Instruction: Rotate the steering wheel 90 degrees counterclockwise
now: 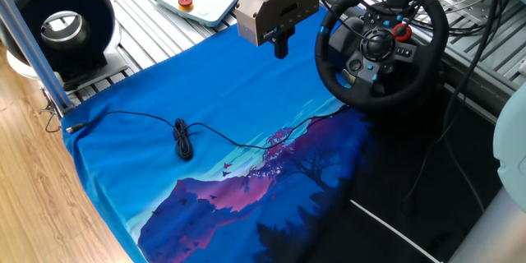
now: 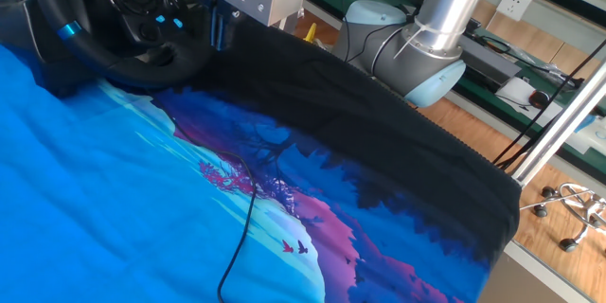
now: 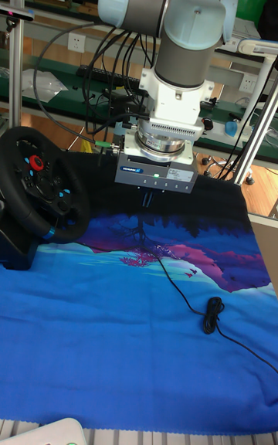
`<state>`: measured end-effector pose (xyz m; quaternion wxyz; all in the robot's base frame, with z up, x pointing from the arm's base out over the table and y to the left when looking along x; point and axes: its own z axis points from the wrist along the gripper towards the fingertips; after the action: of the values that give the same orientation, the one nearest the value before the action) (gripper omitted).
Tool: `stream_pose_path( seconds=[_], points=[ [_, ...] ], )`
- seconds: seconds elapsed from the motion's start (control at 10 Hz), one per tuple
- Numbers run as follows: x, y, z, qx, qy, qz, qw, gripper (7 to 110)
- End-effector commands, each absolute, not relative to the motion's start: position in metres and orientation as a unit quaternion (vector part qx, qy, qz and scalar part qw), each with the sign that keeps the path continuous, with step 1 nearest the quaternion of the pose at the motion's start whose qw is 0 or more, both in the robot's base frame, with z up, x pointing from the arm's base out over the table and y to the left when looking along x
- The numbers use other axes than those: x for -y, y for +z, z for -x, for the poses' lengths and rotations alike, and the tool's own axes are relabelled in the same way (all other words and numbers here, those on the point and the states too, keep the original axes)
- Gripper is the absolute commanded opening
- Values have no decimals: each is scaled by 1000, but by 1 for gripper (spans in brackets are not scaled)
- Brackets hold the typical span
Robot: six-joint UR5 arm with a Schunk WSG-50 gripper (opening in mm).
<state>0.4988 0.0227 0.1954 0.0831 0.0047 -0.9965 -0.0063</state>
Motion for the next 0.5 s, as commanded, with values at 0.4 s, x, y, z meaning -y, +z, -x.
stream_pose_path(
  seconds=[0.4],
  points=[
    [-26,197,-501,997,-15,-4,80,7]
  ],
)
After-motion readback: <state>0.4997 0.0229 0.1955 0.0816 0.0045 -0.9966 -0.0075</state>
